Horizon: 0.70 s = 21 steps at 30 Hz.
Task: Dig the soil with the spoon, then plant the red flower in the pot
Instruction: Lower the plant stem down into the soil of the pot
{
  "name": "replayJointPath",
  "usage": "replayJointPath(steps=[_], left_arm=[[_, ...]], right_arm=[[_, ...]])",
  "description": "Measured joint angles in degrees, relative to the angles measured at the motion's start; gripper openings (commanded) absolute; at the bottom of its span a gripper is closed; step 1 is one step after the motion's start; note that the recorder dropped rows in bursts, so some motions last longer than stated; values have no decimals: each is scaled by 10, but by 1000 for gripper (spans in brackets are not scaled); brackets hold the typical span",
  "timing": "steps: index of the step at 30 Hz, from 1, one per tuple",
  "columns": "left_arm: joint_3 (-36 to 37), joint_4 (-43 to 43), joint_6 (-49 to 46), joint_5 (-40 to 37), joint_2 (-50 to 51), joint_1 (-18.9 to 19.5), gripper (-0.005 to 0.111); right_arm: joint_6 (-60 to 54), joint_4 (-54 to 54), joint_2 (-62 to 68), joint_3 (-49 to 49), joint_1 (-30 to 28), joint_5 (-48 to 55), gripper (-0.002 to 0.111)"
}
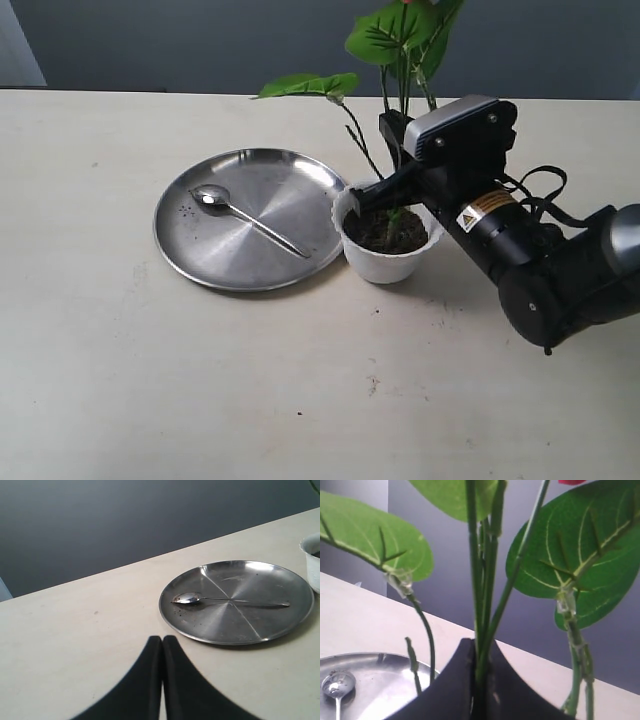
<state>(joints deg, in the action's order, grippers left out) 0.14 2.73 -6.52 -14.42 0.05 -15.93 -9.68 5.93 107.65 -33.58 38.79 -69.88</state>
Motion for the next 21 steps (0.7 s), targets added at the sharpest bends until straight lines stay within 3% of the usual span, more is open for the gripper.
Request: replayJointPath(steps=[8, 21], left_arm=[[0, 0, 0, 0, 0, 0, 0], [0, 0, 0, 0, 0, 0, 0]], right_arm=[[6, 10, -17, -13, 0, 4, 1], [-15, -81, 35, -28, 0, 1, 1]])
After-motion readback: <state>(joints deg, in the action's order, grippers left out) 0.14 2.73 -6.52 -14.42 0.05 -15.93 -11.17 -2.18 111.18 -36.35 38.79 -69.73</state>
